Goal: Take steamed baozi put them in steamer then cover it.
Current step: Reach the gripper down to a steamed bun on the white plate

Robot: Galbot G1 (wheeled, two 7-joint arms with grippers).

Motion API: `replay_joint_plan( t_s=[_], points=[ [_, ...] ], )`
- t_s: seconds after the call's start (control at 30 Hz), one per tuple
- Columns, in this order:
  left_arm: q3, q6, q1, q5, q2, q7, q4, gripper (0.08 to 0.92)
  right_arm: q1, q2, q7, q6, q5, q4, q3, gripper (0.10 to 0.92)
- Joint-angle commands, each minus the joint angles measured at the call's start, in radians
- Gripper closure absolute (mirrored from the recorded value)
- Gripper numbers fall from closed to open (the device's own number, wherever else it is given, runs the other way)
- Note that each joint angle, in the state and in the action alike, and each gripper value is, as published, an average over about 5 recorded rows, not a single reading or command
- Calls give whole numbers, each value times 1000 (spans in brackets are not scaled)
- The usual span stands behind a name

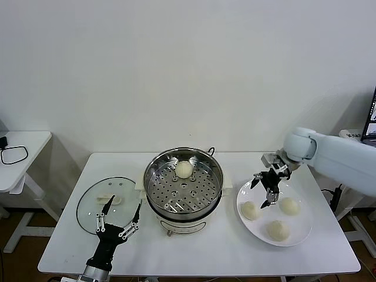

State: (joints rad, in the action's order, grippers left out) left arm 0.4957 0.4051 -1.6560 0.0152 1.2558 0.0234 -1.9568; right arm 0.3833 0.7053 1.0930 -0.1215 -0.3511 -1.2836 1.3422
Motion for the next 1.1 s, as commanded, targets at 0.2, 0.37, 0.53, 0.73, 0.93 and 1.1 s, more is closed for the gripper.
replay_joint_plan(
  t_s=[0.2, 0.37, 0.53, 0.73, 0.93, 1.1],
  points=[
    [2, 3, 0, 0, -1, 1, 7, 177, -130, 21, -55, -23, 20, 52, -45, 203],
    [2, 3, 2, 0, -1, 0, 10, 177, -149, 36, -73, -18, 32, 63, -54, 203],
    [5, 4, 2, -1, -3, -1, 9, 177, -161, 42, -78, -9, 46, 65, -61, 203],
    [5, 4, 4, -3, -4, -2, 8, 177, -163, 41, -92, 0, 47, 57, -62, 250],
    [6, 5, 4, -5, -4, -2, 6, 177, -163, 29, -119, 15, 39, 37, -60, 367],
    [5, 4, 3, -6, -2, -1, 1, 177, -107, 4, -103, 16, 40, -3, -50, 395]
  ],
)
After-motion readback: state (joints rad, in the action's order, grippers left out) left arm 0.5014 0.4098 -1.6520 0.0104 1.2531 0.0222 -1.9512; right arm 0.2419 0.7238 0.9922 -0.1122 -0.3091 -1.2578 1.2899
